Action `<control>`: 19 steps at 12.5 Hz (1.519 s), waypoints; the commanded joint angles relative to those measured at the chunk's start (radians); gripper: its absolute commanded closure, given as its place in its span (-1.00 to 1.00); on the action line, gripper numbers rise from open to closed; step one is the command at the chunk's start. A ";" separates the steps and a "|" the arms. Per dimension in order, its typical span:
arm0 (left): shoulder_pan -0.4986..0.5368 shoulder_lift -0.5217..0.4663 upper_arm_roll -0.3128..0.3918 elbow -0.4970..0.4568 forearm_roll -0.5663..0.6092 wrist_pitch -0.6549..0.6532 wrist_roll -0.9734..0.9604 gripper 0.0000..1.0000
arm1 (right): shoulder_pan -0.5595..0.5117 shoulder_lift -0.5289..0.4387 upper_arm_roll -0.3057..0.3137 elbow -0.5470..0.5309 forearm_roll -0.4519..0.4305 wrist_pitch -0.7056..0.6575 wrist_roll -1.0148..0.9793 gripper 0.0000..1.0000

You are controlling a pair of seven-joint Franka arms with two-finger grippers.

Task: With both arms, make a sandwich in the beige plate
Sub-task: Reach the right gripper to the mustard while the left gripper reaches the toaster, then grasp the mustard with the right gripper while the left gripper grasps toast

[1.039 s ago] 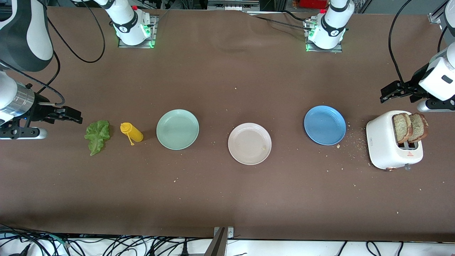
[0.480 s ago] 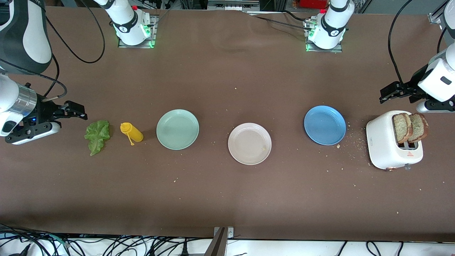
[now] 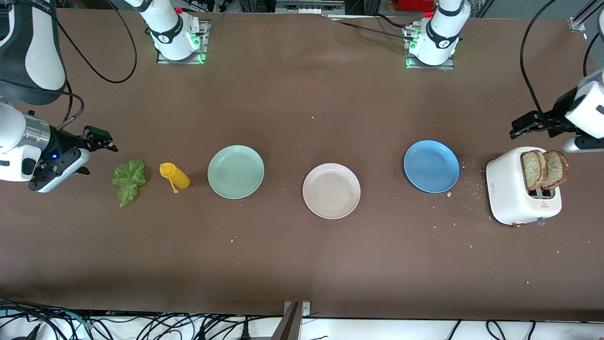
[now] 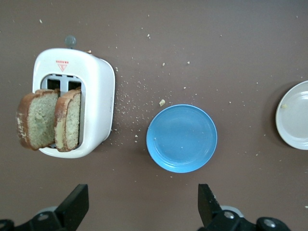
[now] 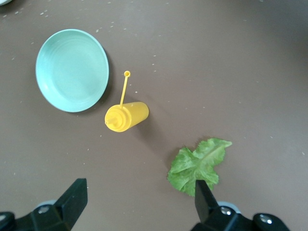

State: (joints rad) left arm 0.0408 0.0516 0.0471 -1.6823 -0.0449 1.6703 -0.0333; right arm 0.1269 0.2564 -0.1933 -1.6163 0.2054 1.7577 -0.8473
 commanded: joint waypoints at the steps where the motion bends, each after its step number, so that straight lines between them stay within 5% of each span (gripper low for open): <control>1: 0.088 0.028 -0.009 0.009 -0.052 0.005 0.020 -1.00 | -0.007 -0.011 -0.050 -0.049 0.107 0.014 -0.212 -0.98; 9: 0.131 0.227 -0.007 0.110 0.057 0.012 0.032 -1.00 | -0.023 0.021 -0.103 -0.237 0.382 0.117 -0.721 -0.98; 19: 0.166 0.367 -0.007 0.113 0.100 0.163 0.043 -1.00 | -0.066 0.245 -0.101 -0.244 0.667 0.105 -1.194 -0.98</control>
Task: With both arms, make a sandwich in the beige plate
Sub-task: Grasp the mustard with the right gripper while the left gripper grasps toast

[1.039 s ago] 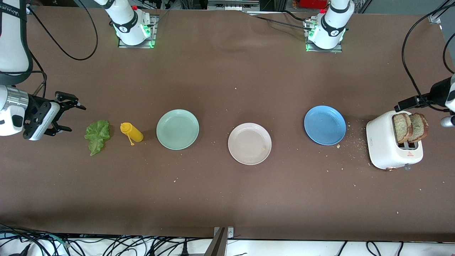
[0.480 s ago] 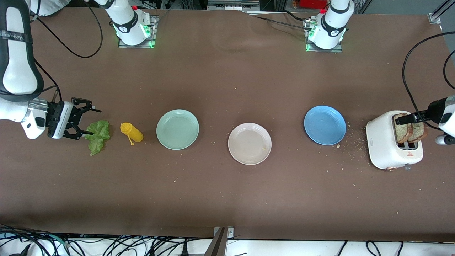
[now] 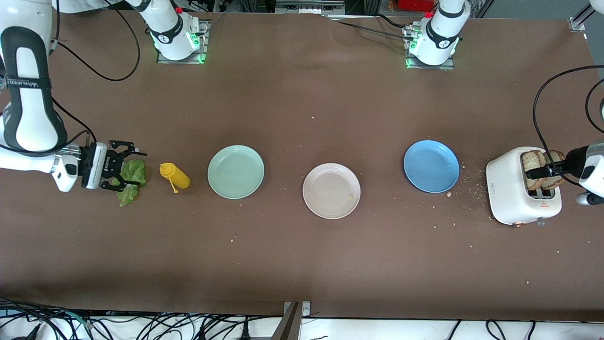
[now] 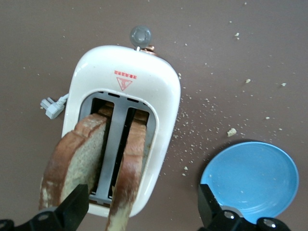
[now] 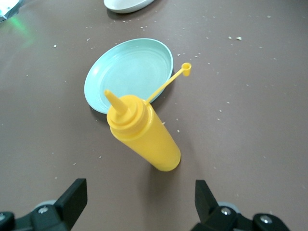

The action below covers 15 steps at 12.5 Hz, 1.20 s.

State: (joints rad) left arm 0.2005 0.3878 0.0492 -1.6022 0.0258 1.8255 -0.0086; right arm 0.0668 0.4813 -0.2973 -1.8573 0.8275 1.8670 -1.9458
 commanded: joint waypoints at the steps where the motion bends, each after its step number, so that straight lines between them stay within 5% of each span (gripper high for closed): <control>1: 0.007 0.036 -0.009 0.031 0.029 0.011 0.018 -1.00 | -0.005 0.042 0.003 -0.006 0.071 -0.006 -0.138 -0.98; 3: 0.007 0.039 -0.011 0.030 0.028 0.011 0.018 -0.95 | -0.005 0.075 0.003 -0.006 0.111 -0.015 -0.218 -0.98; 5: 0.010 0.045 -0.011 0.019 0.026 0.011 0.019 -0.61 | -0.005 0.106 0.004 -0.005 0.159 -0.037 -0.278 -0.98; 6: 0.010 0.045 -0.009 0.015 0.026 0.011 0.019 -0.29 | -0.005 0.120 0.006 -0.005 0.179 -0.040 -0.307 -0.98; 8: 0.011 0.052 -0.009 0.015 0.026 0.000 0.021 0.84 | -0.004 0.155 0.009 -0.005 0.235 -0.051 -0.367 -0.98; 9: 0.016 0.054 -0.009 0.011 0.026 -0.005 0.038 1.00 | -0.004 0.174 0.009 -0.006 0.257 -0.051 -0.396 -0.98; 15: 0.036 0.079 -0.009 0.048 0.078 -0.100 0.122 1.00 | 0.013 0.227 0.027 -0.005 0.327 -0.051 -0.478 -0.98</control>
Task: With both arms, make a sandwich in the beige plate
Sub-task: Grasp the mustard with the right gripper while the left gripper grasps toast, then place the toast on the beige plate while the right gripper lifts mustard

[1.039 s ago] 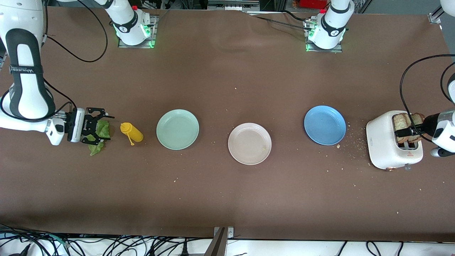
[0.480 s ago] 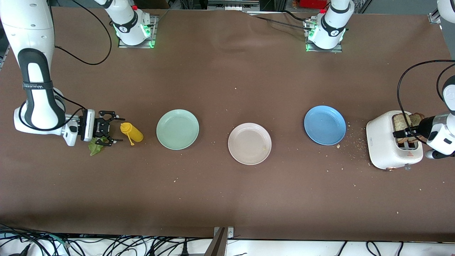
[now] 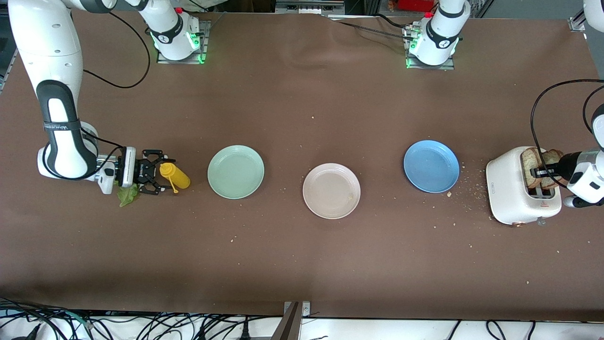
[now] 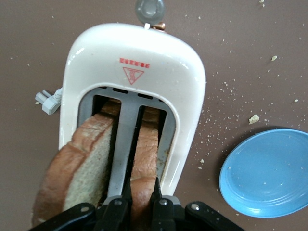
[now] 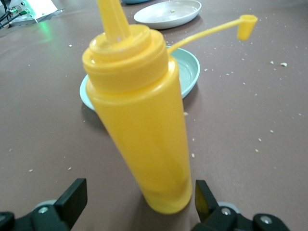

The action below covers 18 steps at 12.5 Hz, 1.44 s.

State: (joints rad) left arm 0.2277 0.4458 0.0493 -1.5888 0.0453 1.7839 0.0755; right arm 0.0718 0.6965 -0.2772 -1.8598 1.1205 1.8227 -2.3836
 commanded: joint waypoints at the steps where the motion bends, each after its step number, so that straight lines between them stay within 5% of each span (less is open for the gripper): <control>1: 0.007 0.019 -0.012 0.073 0.061 -0.079 0.040 1.00 | 0.008 0.018 0.012 -0.002 0.038 -0.007 -0.040 -0.98; 7: -0.007 0.019 -0.020 0.337 0.059 -0.260 0.043 1.00 | 0.006 0.038 0.023 0.001 0.061 0.003 -0.065 -0.98; 8: -0.027 0.019 -0.032 0.374 0.058 -0.286 0.041 1.00 | 0.008 0.043 0.023 0.001 0.065 0.003 -0.072 -0.72; 9: -0.045 0.019 -0.035 0.391 0.020 -0.314 0.033 1.00 | 0.008 0.044 0.023 0.005 0.065 0.004 -0.081 0.07; 12: -0.057 0.025 -0.032 0.409 -0.245 -0.327 -0.014 1.00 | 0.011 0.044 0.023 0.008 0.065 0.009 -0.091 0.88; 16: -0.171 0.108 -0.036 0.398 -0.548 -0.319 -0.148 1.00 | 0.013 0.043 0.023 0.013 0.065 0.009 -0.091 1.00; 18: -0.179 0.212 -0.036 0.395 -0.838 -0.319 -0.247 1.00 | 0.017 0.041 0.021 0.028 0.059 0.009 -0.086 1.00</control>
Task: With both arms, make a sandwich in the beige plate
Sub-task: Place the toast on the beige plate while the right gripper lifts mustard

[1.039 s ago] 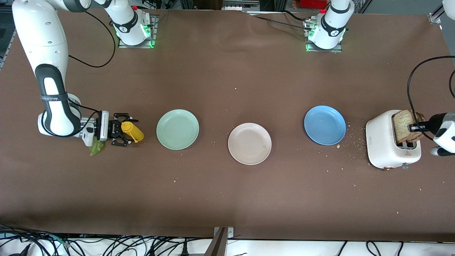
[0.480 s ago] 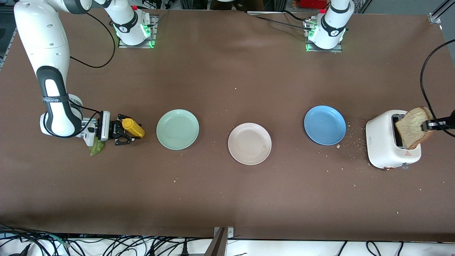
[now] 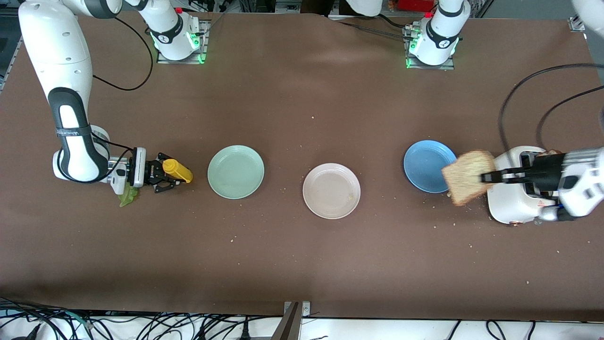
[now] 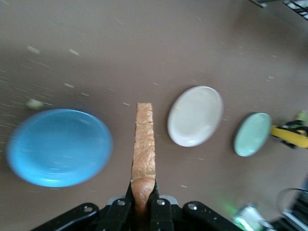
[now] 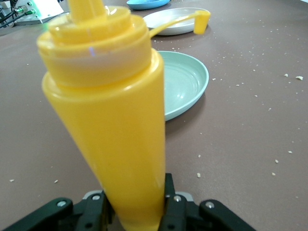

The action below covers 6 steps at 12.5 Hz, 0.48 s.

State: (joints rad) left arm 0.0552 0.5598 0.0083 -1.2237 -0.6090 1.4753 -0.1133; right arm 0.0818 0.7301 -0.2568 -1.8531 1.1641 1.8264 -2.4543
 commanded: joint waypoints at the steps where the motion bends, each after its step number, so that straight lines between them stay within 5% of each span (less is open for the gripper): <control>1: -0.021 0.145 0.006 0.035 -0.265 -0.004 -0.030 1.00 | 0.009 0.005 -0.001 0.025 0.012 0.005 -0.008 1.00; 6: -0.158 0.314 0.004 0.024 -0.504 0.138 0.294 1.00 | 0.027 -0.011 -0.009 0.040 -0.003 0.005 0.030 1.00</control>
State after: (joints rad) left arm -0.0569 0.8303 0.0040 -1.2255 -1.0458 1.5573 0.0882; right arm 0.0965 0.7288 -0.2576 -1.8295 1.1639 1.8353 -2.4499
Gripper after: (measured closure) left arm 0.899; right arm 0.718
